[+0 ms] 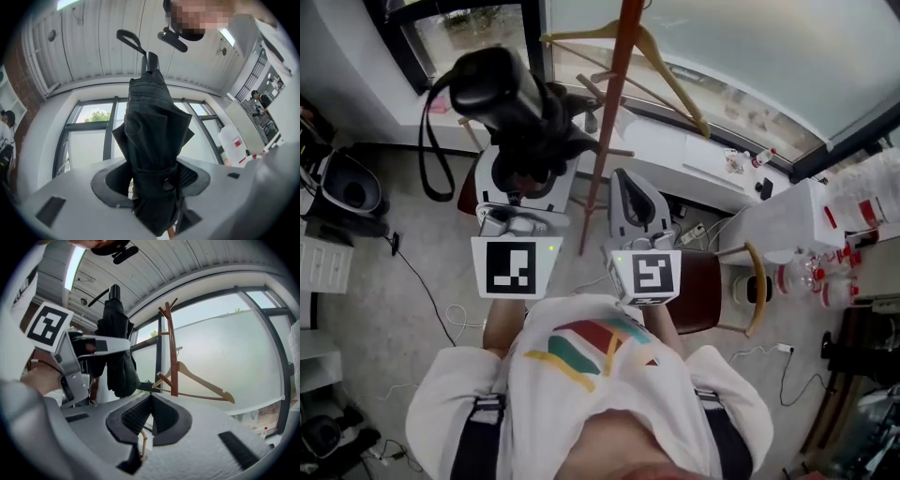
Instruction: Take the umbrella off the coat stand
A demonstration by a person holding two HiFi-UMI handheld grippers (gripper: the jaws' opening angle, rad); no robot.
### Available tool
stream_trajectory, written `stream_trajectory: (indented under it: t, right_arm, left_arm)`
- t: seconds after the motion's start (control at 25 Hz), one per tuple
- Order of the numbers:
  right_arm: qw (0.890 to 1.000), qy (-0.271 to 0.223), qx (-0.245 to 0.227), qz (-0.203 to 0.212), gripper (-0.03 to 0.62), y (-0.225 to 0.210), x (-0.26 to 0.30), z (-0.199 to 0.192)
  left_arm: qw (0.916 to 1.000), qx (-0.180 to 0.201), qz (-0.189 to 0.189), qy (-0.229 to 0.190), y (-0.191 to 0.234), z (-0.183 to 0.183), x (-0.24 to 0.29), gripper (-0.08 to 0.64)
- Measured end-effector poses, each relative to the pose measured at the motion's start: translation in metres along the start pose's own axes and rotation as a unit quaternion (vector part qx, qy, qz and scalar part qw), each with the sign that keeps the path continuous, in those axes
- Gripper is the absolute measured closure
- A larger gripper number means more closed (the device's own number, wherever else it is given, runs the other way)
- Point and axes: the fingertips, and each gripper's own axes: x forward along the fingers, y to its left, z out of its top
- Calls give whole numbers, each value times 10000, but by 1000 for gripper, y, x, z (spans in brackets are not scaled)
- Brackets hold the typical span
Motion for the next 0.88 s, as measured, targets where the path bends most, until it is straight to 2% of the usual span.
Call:
stream_trajectory:
  t: [0.12, 0.24, 0.52, 0.88]
  right_arm:
    - [9996, 87, -276, 23, 592, 5, 1, -1]
    - [9997, 18, -230, 24, 592, 8, 1, -3]
    - [9991, 109, -373, -151, 592, -1, -4, -10]
    - [9988, 74, -368, -312, 592, -9, -8, -12]
  left_arm:
    - [9999, -121, 113, -50, 0, -17, -7, 318]
    - [9996, -58, 253, -79, -1, -33, -13, 319]
    - [9980, -125, 280, 551, -16, -83, -21, 318]
    - [9964, -368, 242, 728, -25, -104, -27, 319]
